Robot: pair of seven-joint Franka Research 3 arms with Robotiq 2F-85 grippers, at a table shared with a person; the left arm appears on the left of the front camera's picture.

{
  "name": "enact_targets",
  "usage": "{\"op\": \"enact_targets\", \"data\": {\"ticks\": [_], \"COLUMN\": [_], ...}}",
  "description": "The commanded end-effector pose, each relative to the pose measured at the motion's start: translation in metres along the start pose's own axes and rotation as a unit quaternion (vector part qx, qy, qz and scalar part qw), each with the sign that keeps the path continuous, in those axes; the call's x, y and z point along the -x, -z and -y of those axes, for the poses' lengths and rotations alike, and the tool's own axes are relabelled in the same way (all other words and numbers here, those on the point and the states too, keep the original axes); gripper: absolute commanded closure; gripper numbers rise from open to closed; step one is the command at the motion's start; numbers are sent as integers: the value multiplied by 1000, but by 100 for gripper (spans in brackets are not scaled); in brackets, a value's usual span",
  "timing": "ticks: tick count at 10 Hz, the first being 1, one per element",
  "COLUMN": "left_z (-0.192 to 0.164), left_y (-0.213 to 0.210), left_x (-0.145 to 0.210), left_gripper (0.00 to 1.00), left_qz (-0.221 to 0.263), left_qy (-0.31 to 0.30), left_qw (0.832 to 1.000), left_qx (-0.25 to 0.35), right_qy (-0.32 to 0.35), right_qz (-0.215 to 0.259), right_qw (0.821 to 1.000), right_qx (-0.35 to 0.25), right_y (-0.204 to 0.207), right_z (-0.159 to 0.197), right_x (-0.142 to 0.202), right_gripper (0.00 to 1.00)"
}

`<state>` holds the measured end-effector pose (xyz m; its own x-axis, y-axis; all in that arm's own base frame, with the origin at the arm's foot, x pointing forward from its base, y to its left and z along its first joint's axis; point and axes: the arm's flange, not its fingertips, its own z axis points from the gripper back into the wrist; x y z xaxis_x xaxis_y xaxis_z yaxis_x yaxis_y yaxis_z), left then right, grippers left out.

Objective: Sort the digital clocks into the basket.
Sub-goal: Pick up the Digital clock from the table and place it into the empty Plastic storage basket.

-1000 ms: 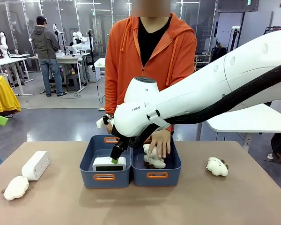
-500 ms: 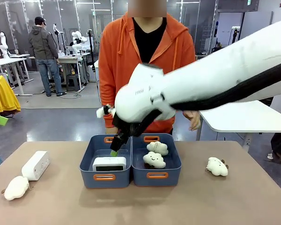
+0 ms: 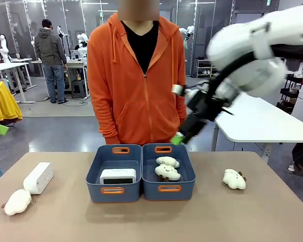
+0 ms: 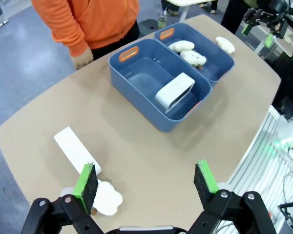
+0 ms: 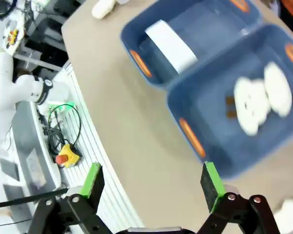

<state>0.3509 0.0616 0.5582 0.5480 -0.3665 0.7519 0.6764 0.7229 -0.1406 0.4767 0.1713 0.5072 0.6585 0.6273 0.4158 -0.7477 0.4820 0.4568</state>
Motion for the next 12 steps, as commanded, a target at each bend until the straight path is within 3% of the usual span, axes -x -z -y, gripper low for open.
{"op": "enact_targets", "data": {"ticks": [1, 4, 5, 6, 7, 8, 11, 12], "left_z": [-1, -1, -1, -1, -1, -1, 0, 10], "left_y": [-1, -1, -1, -1, -1, -1, 0, 11], "left_x": [-1, -1, -1, -1, -1, -1, 0, -10], "left_gripper": [0, 0, 0, 0, 0, 0, 0, 0], "left_qz": [5, 5, 5, 5, 5, 5, 0, -78], "left_qy": [3, 3, 3, 3, 3, 3, 0, 62], "left_qw": [1000, 1000, 1000, 1000, 1000, 1000, 1000, 990], "left_qx": [10, 10, 10, 10, 10, 10, 0, -103], "right_qy": [91, 291, 333, 323, 314, 323, 323, 323], "right_qz": [62, 181, 194, 239, 222, 192, 192, 192], "right_qw": [994, 939, 921, 915, 923, 926, 926, 926], "right_qx": [-6, 29, 58, 17, -26, 34, 34, 34], "right_y": [-17, -66, -74, -75, -61, -83, -83, -83], "right_z": [16, 56, 69, 77, 81, 81, 81, 81], "right_x": [54, 169, 196, 209, 205, 214, 214, 214], "right_gripper": [0, 0, 0, 0, 0, 0, 0, 0]}}
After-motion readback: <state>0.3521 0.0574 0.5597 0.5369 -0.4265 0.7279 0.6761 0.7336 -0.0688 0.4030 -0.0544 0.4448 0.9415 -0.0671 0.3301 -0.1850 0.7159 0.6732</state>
